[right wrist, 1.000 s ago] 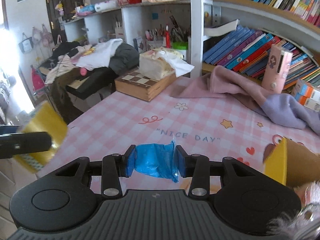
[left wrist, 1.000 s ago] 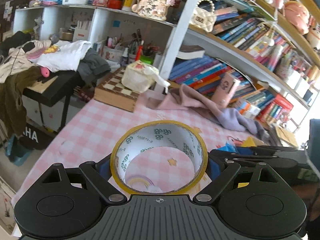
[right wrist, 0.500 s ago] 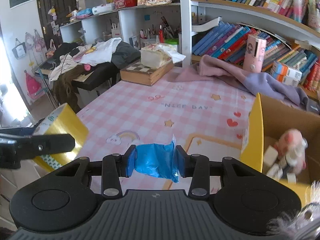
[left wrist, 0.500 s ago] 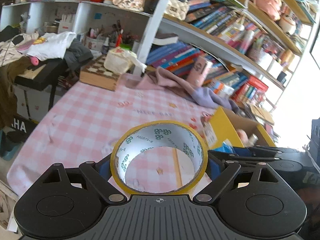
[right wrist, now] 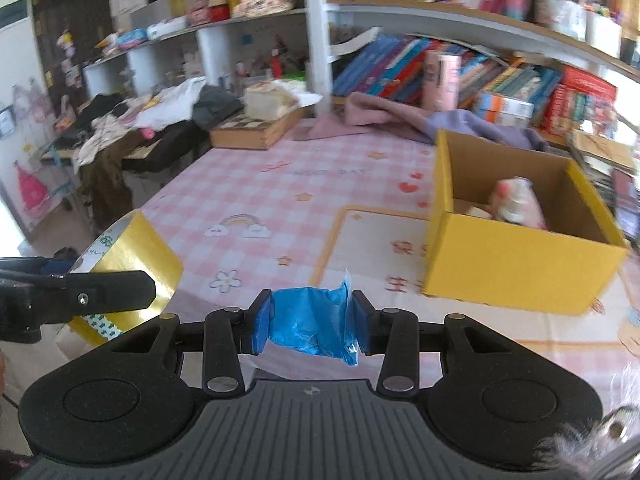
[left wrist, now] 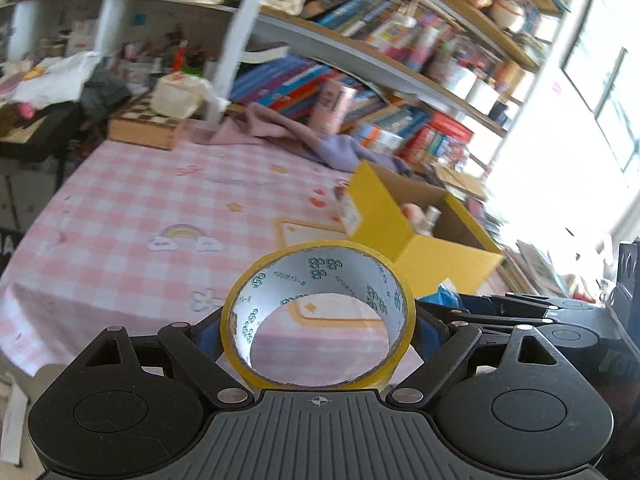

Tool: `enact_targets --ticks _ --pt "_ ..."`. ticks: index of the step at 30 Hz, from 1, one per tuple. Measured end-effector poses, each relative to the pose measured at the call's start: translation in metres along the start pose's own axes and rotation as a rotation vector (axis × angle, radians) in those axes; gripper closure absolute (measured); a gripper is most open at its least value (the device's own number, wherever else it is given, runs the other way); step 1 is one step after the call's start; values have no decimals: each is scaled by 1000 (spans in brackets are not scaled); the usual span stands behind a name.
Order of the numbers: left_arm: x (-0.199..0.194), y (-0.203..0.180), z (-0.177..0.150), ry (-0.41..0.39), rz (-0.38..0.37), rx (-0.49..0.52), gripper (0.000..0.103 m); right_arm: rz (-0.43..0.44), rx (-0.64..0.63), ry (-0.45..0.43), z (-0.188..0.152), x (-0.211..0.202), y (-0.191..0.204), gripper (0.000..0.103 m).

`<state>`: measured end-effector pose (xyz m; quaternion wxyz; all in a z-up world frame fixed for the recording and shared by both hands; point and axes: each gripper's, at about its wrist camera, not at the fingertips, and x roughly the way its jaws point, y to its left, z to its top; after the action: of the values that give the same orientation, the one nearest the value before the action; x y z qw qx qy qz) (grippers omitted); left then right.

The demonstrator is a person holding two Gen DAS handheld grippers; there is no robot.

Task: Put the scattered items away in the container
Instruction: 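Lift and carry the tape roll and blue bag toward the yellow box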

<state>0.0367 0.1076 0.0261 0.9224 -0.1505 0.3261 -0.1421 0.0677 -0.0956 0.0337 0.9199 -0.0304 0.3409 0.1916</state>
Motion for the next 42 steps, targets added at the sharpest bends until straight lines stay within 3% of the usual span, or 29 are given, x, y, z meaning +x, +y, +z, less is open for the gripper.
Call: enact_targets --ticks 11,20,42 --pt "21 -39 -13 87 -143 82 13 -159 121 12 -36 -42 -30 65" --pt "33 -58 -19 144 -224 116 13 -235 166 33 -56 -65 -40 65" --pt "73 -103 -16 214 -338 188 13 -351 264 50 -67 -84 -81 65"
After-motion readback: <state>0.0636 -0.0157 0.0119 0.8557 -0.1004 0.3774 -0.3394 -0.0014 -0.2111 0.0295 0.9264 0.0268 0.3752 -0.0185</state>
